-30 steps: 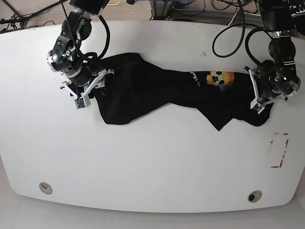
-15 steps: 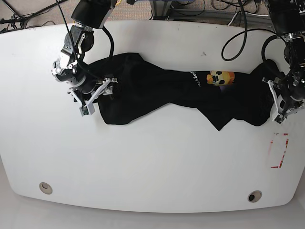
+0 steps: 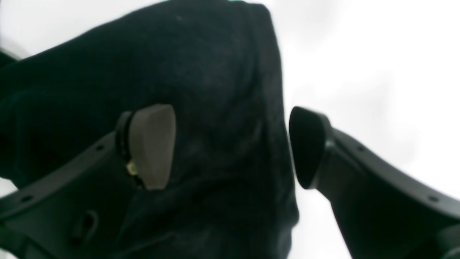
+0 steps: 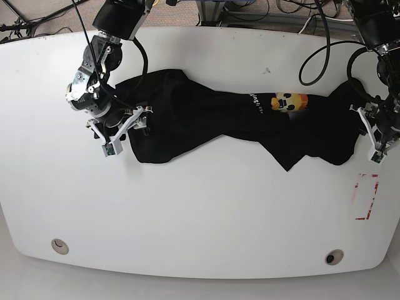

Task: Fold the T-shirt properly
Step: 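Stretch the shirt between both grippers, right gripper shifting along its edge, then open the right gripper and move it away from the shirt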

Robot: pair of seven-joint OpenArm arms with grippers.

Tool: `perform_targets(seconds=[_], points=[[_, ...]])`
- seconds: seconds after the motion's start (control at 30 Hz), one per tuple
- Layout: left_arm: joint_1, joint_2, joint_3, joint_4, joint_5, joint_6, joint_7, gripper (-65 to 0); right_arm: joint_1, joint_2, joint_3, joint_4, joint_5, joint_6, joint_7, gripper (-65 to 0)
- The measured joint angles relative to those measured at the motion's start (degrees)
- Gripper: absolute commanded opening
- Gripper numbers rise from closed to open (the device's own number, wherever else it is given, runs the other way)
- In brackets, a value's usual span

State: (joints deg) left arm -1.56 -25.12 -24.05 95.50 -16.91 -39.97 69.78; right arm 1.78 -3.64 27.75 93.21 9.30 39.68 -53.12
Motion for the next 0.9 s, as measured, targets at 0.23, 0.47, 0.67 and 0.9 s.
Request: perform_targets(seconds=[0.23,0.47,0.67,0.9], points=[[0.2,0.1,0.1,-1.3,0.3,0.0,-0.2,-43.4,-0.3,0.4,0.3,-0.3,-0.1,0.0,-0.1,-17.0],[-0.6,-0.4,-2.8,-1.0,0.5,0.0,0.0,-42.2,-0.2,0.2,0.1,-1.7,0.2,0.0,-0.1,-17.1],[-0.5,-0.3,-3.7,-1.2,0.2,0.0,0.0,-41.5,-0.3,0.0,0.0,-2.1,1.1,0.0,-1.0,-17.5],[-0.5,-0.3,-3.1,-2.1,0.2,0.0,-0.3,-42.2,-0.4,0.6,0.1,-2.1,1.3,0.0,-1.1,-17.6]])
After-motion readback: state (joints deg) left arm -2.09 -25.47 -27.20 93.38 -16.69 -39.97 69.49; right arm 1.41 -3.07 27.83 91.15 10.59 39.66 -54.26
